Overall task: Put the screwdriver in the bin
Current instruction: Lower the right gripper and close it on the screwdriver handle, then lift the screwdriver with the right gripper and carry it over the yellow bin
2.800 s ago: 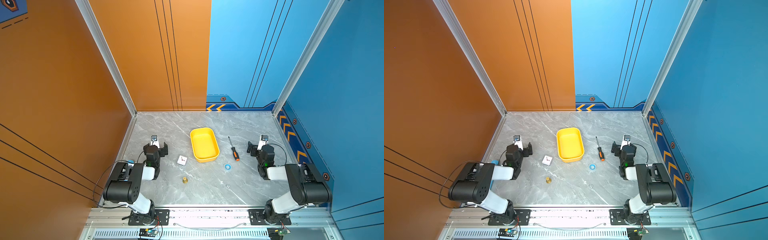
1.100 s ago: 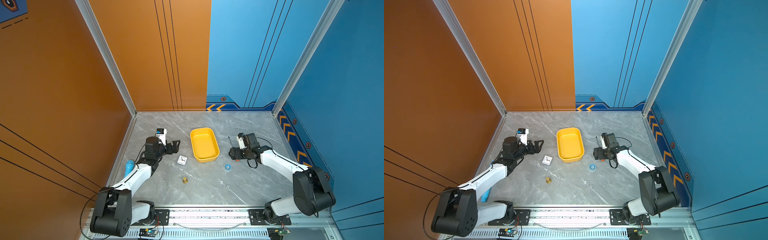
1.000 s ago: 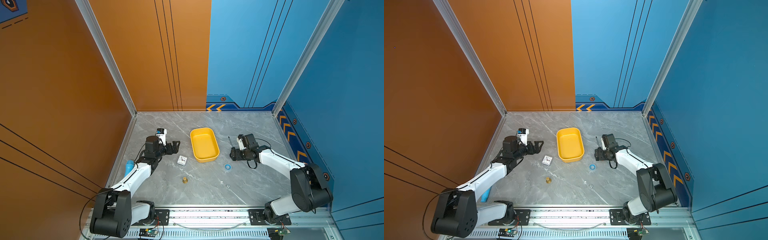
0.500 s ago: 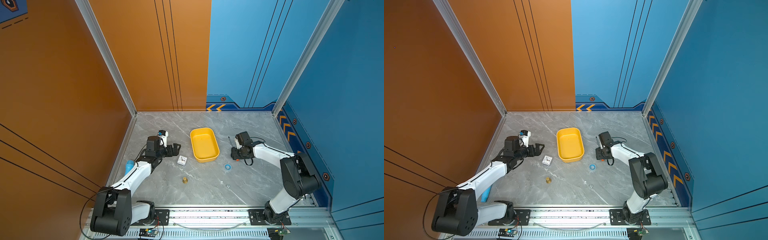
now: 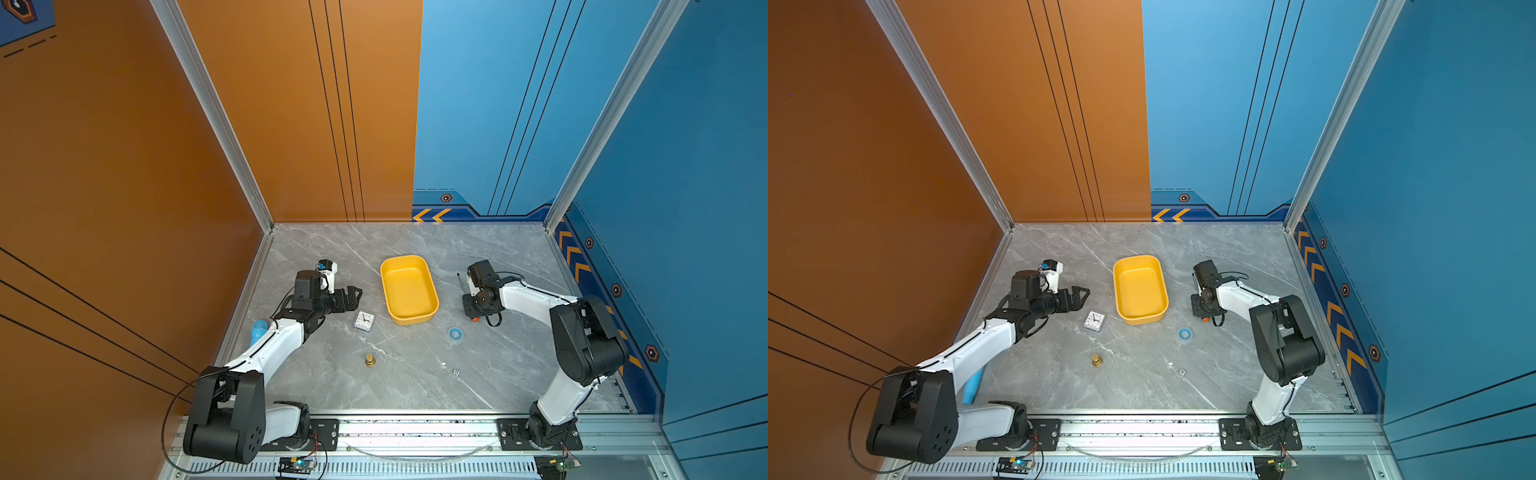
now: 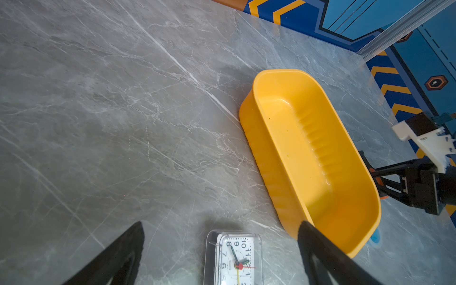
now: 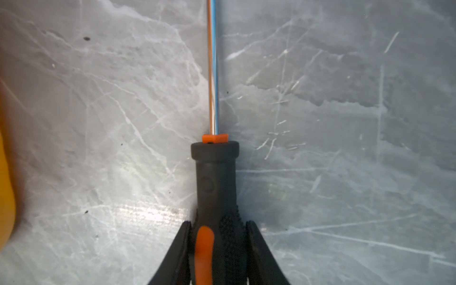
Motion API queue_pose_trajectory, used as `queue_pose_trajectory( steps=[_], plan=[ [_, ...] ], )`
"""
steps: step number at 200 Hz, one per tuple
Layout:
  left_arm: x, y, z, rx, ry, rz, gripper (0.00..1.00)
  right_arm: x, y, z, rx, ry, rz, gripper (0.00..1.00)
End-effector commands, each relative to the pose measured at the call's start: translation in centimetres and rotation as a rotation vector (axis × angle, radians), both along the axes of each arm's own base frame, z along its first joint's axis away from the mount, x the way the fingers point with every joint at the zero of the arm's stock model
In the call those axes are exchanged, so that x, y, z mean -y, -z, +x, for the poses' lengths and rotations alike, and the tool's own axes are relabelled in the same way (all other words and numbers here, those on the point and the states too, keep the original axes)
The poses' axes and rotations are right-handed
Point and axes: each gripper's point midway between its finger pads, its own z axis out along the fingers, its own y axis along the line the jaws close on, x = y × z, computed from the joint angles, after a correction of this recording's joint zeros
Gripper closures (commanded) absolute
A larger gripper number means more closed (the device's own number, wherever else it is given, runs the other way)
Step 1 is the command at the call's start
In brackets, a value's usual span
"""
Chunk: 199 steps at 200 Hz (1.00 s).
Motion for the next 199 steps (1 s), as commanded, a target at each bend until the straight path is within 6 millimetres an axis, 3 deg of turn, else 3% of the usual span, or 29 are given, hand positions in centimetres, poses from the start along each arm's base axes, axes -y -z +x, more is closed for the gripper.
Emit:
queue_pose_trajectory(
  steps=[1, 26, 34, 42, 89, 110, 136, 169, 199],
  plan=[
    [0.3, -0.7, 0.3, 0.004, 0.014, -0.029, 0.02, 0.2, 0.6, -0.6, -0.048, 0.01, -0.023, 0.75],
    [0.3, -0.8, 0.4, 0.009, 0.014, -0.029, 0.02, 0.3, 0.4, -0.7, -0.051, 0.031, -0.015, 0.83],
    [0.2, -0.8, 0.4, 0.008, 0.013, -0.029, 0.02, 0.2, 0.3, -0.8, -0.055, 0.044, 0.001, 0.88],
    [0.2, -0.8, 0.4, 0.012, 0.012, -0.03, 0.02, 0.1, 0.1, -0.8, -0.057, 0.065, 0.029, 1.0],
    [-0.1, -0.8, 0.5, 0.022, -0.001, -0.033, 0.02, -1.2, -2.5, -0.8, -0.062, 0.242, 0.232, 1.0],
    [-0.1, -0.9, 0.5, 0.024, 0.001, -0.038, 0.02, -1.6, -5.2, -0.2, -0.005, 0.276, 0.285, 1.0],
    [-0.1, -1.2, 0.6, 0.031, -0.004, -0.042, 0.02, -2.4, -10.2, 0.9, 0.105, 0.284, 0.302, 1.0],
    [-0.1, -1.1, 0.6, 0.029, -0.002, -0.043, 0.02, -5.9, -15.6, 2.1, 0.21, 0.219, 0.278, 1.0],
    [-0.1, -1.1, 0.4, 0.029, 0.0, -0.045, 0.02, -9.6, -18.0, 2.5, 0.298, 0.191, 0.223, 1.0]
  ],
)
